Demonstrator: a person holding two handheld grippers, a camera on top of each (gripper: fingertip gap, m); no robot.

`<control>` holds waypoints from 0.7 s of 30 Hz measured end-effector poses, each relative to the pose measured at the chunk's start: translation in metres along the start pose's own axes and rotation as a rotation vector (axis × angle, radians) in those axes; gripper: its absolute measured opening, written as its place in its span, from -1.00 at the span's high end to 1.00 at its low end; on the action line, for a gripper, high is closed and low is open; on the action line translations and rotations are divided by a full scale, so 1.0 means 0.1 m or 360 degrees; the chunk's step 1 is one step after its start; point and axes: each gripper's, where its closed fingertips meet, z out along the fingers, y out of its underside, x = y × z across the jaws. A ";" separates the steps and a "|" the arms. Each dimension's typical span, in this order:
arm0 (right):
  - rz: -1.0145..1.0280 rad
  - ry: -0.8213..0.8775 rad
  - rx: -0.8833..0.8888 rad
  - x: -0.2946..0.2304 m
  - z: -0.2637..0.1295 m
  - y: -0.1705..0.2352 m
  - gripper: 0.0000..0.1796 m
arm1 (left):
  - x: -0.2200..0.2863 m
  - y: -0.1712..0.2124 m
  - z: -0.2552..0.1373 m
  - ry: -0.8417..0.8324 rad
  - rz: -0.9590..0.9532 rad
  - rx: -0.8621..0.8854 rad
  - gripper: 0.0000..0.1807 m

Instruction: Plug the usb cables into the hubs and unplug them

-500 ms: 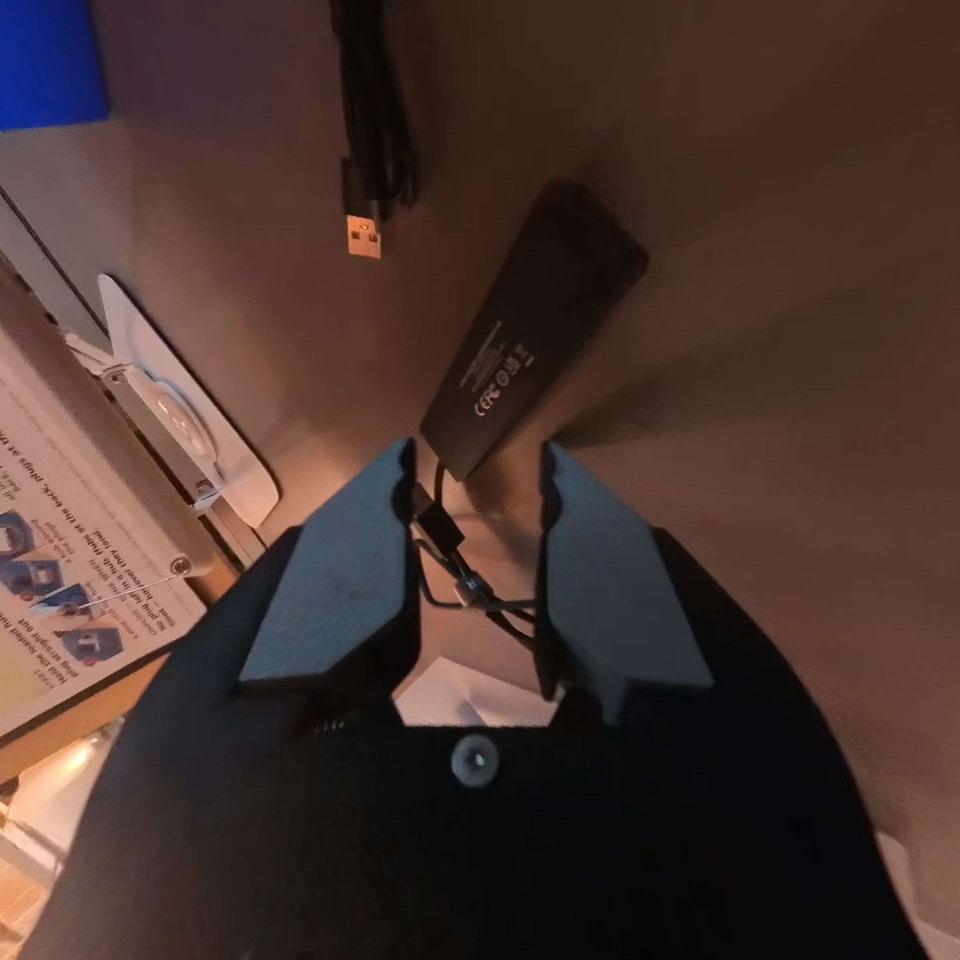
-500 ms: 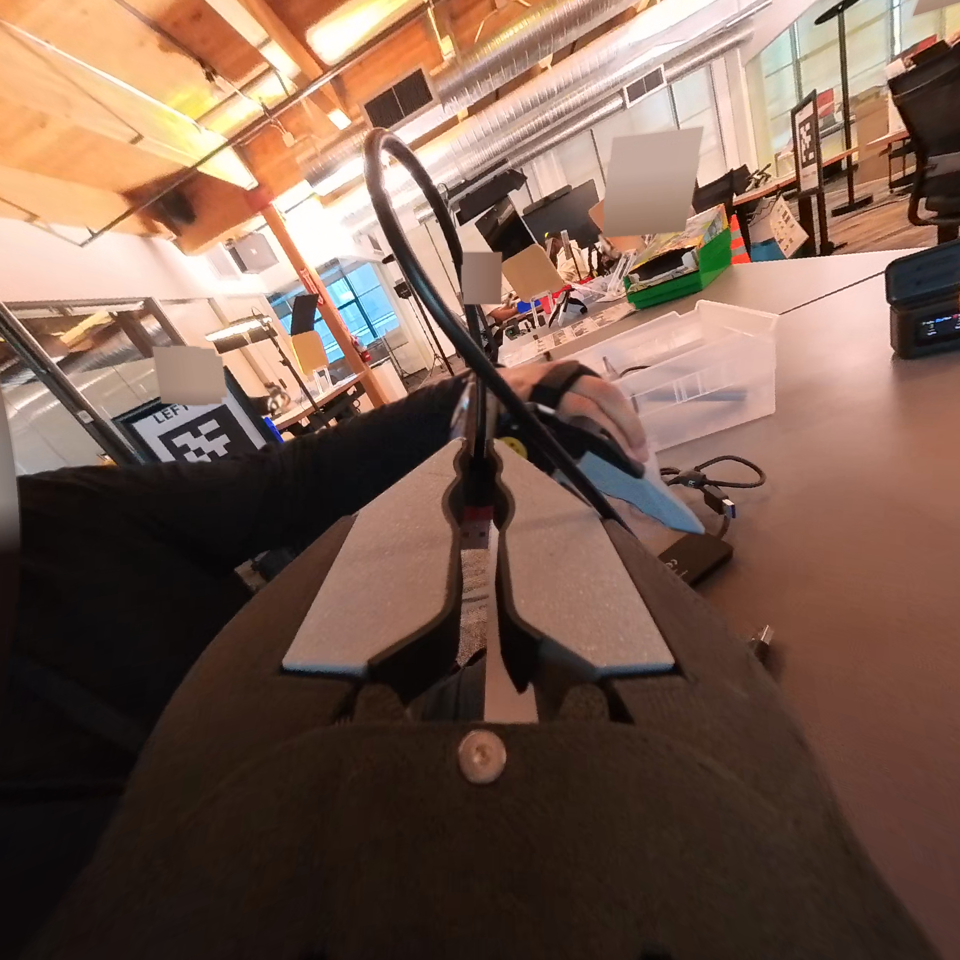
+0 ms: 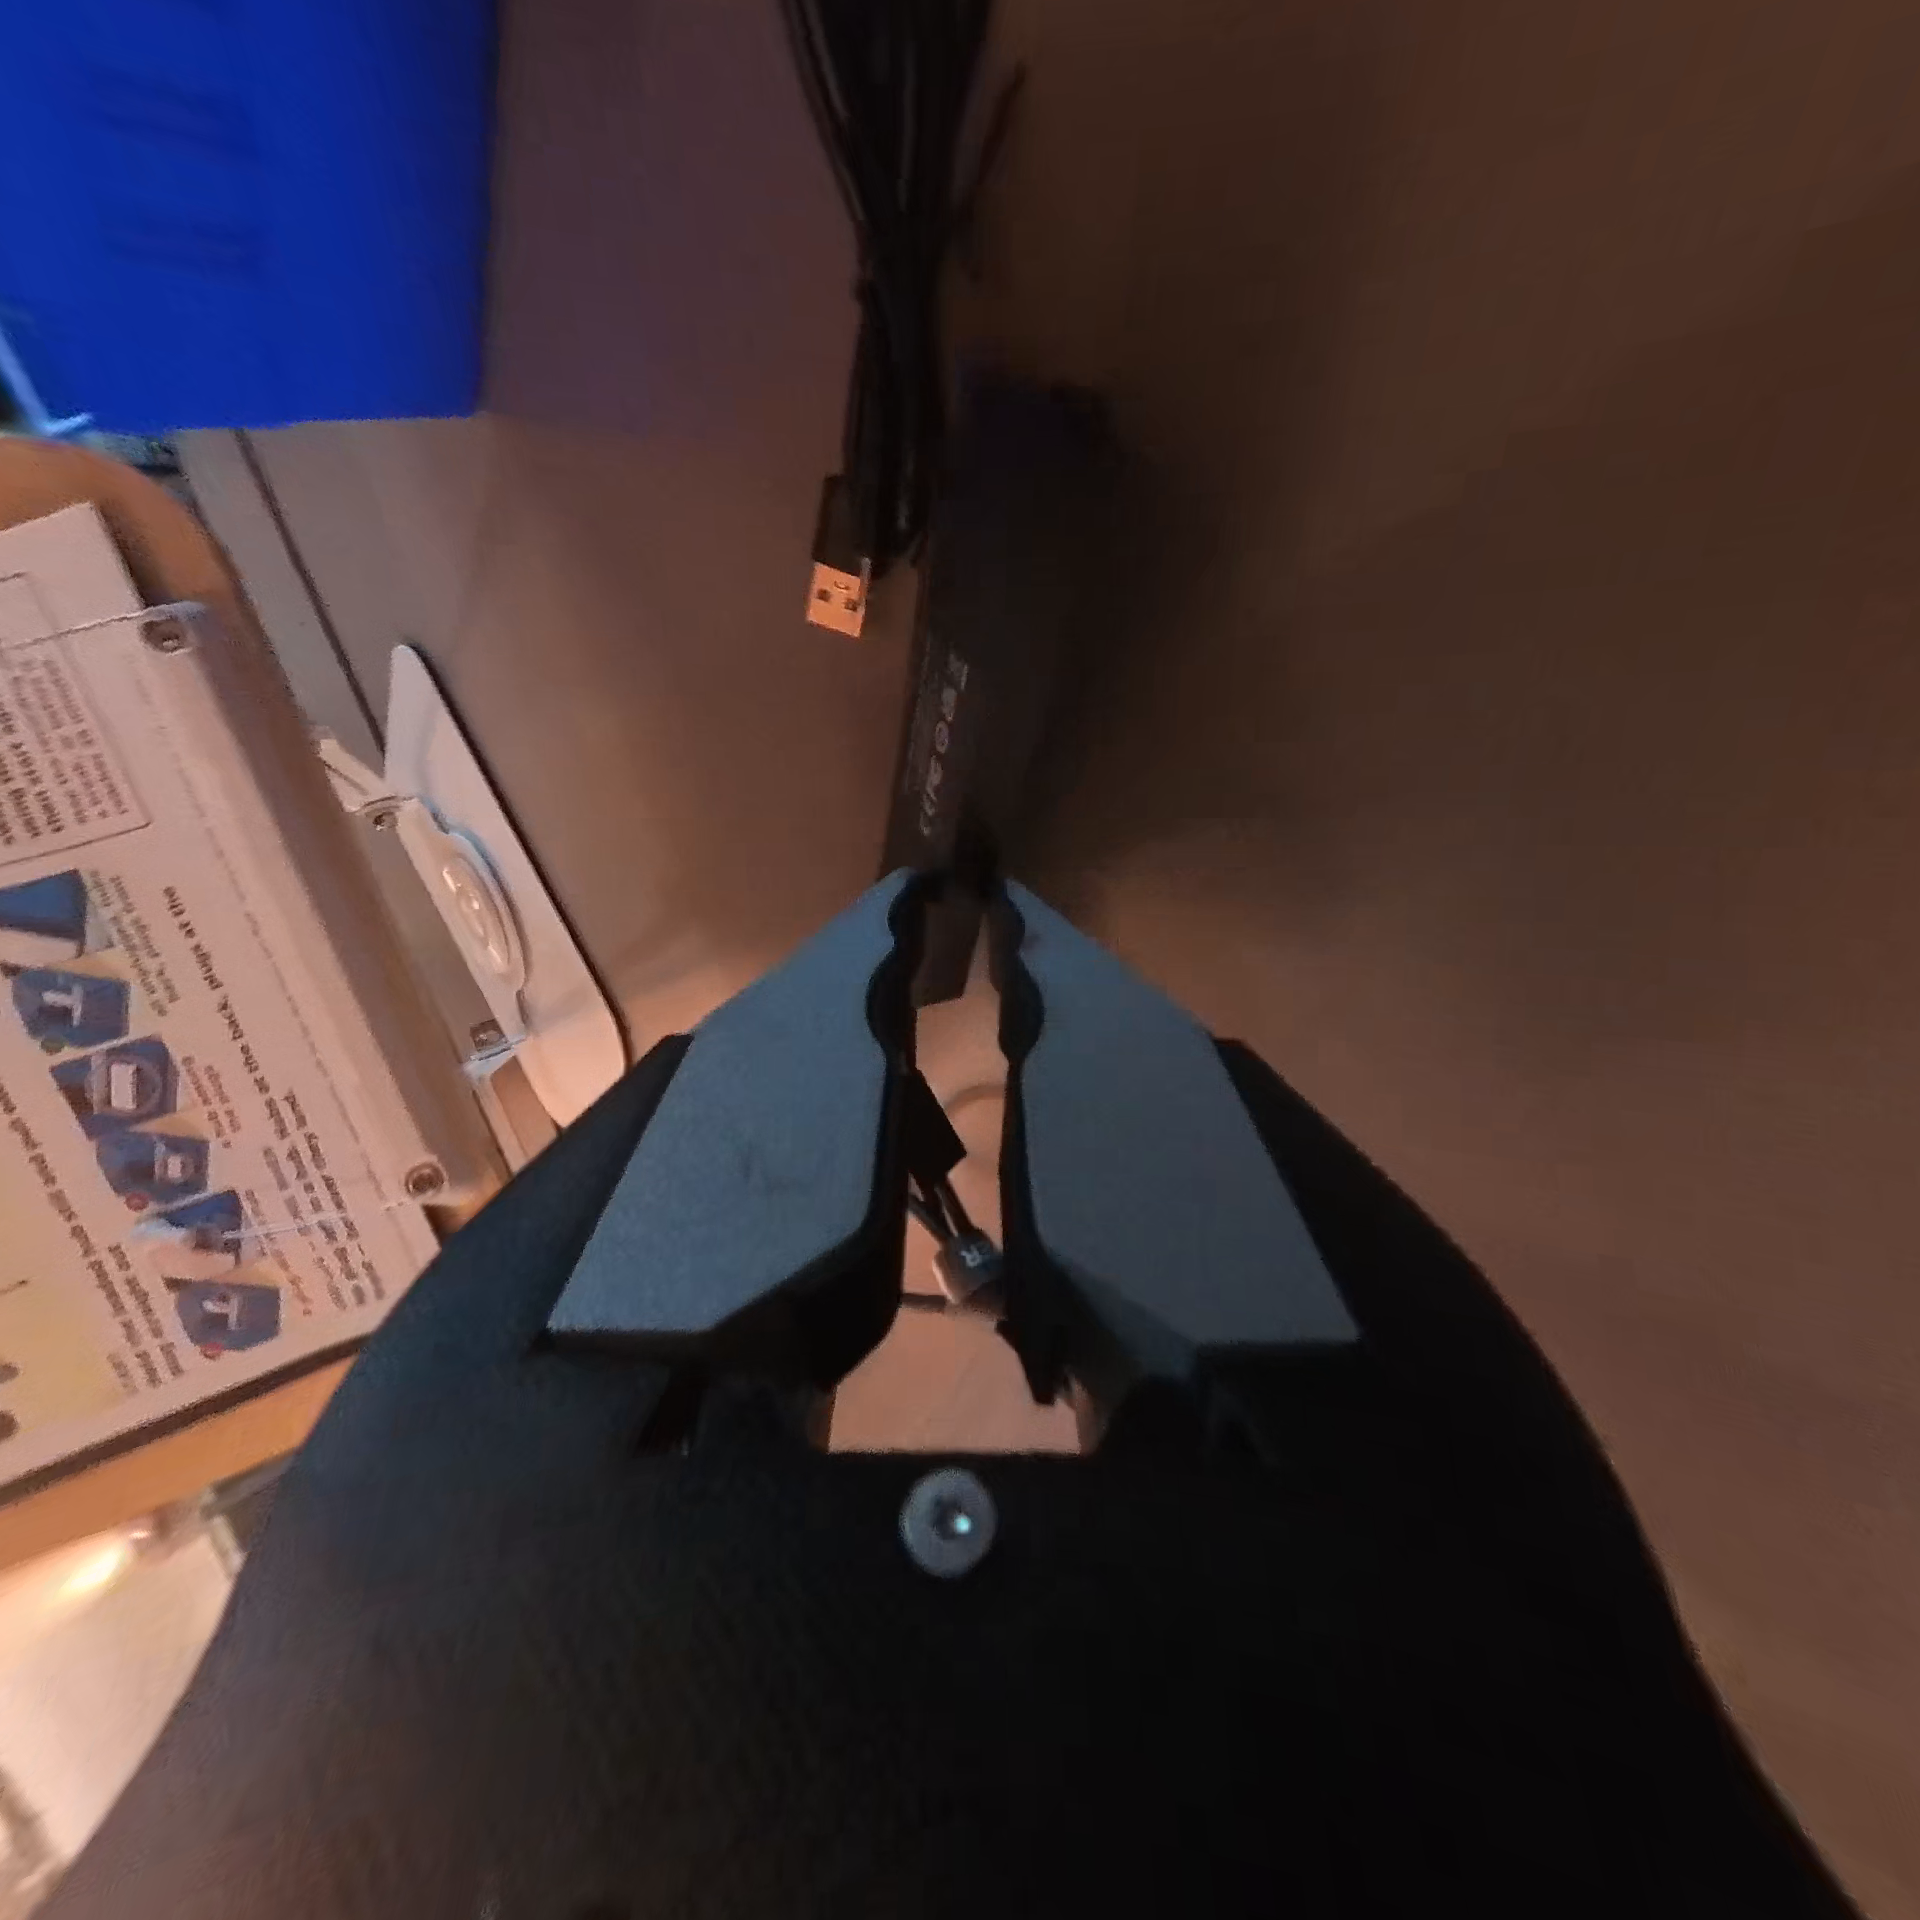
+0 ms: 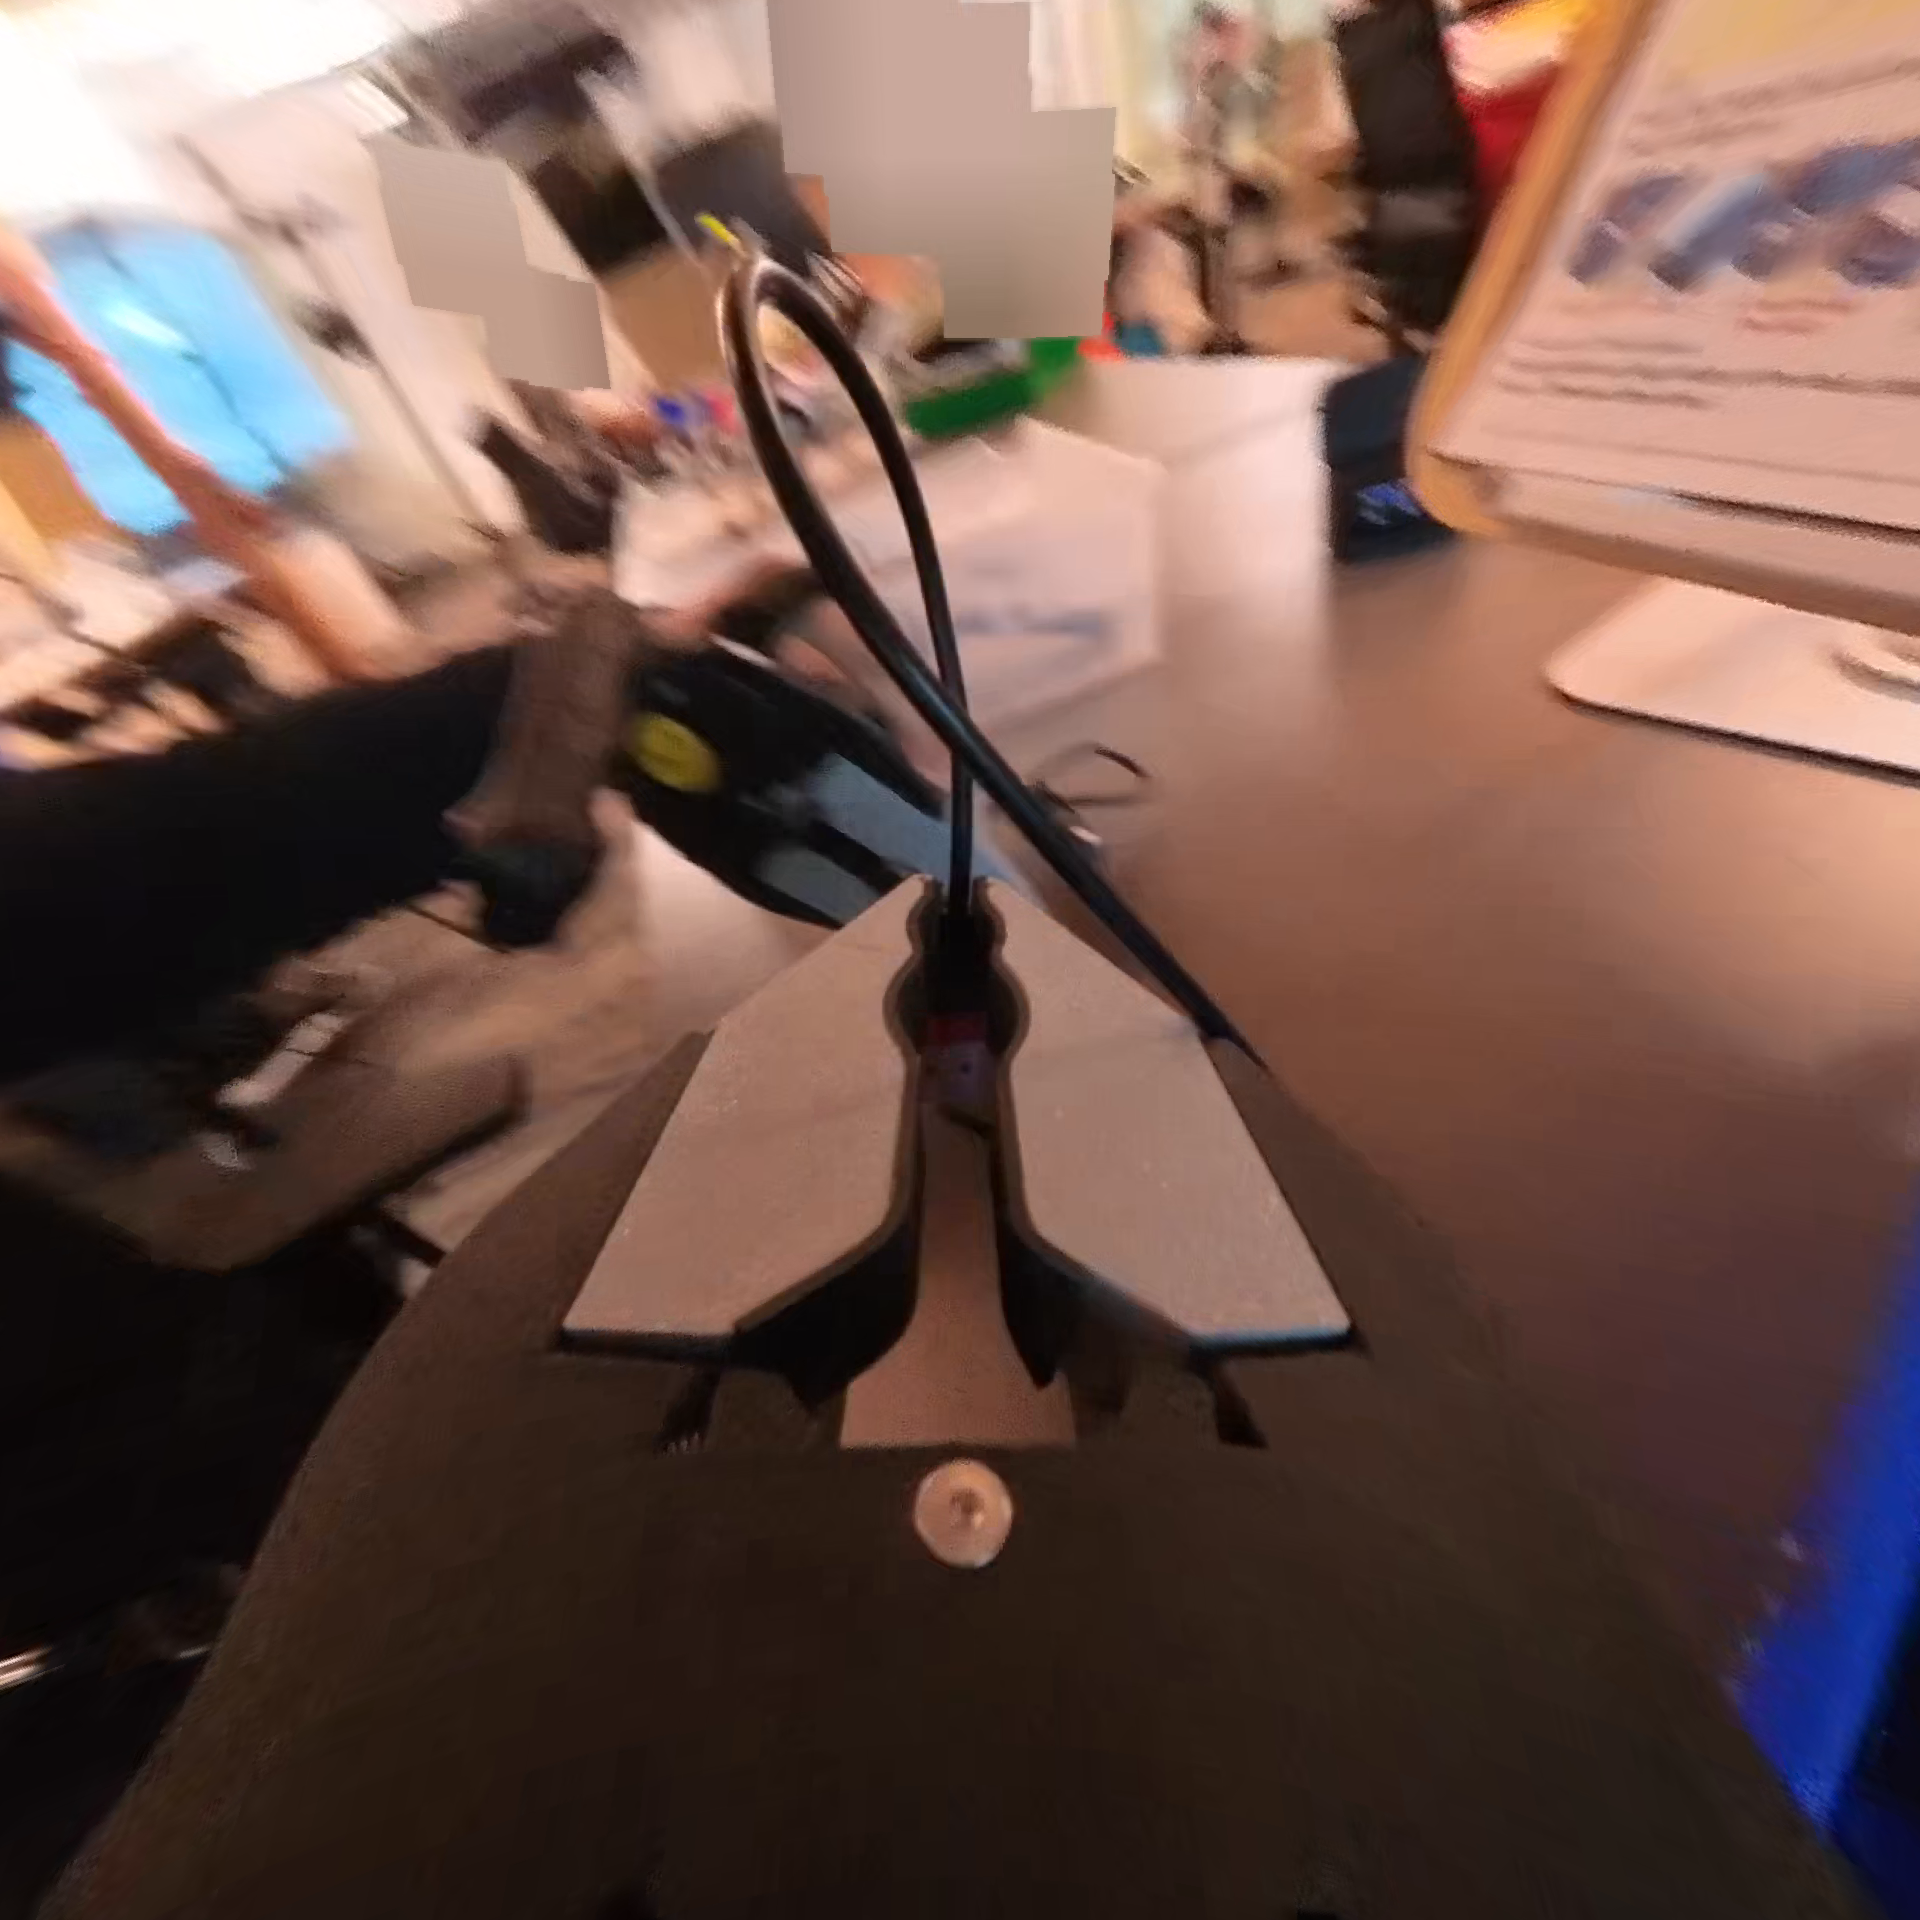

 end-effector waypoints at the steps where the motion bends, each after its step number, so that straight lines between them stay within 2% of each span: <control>1: -0.0025 0.0080 -0.0072 0.08 0.04 0.09 0.97 | 0.00 -0.02 -0.06 -0.0034 -0.0042 0.0034 0.90; 3: -0.0018 0.0189 -0.0190 0.18 0.11 0.24 0.97 | -0.03 -0.09 -0.21 -0.0125 -0.0122 0.0120 0.90; 6: 0.0042 0.0156 -0.0376 0.16 0.26 0.50 0.97 | -0.07 -0.20 -0.46 -0.0273 -0.0252 0.0277 0.91; 8: 0.0081 0.0041 -0.0427 0.05 0.35 0.59 0.97 | -0.08 -0.29 -0.59 -0.0374 -0.0328 0.0380 0.91; 12: 0.0327 -0.0347 -0.0277 -0.28 0.41 0.46 0.97 | -0.11 -0.46 -0.76 -0.0566 -0.0398 0.0552 0.91; 15: 0.0335 -0.0377 -0.0243 -0.30 0.41 0.44 0.97 | -0.08 -0.54 -0.75 -0.0596 -0.0476 0.0647 0.91; 21: 0.0211 -0.0349 -0.0269 -0.41 0.46 0.43 0.97 | -0.07 -0.45 -0.53 -0.0550 -0.0700 0.0711 0.92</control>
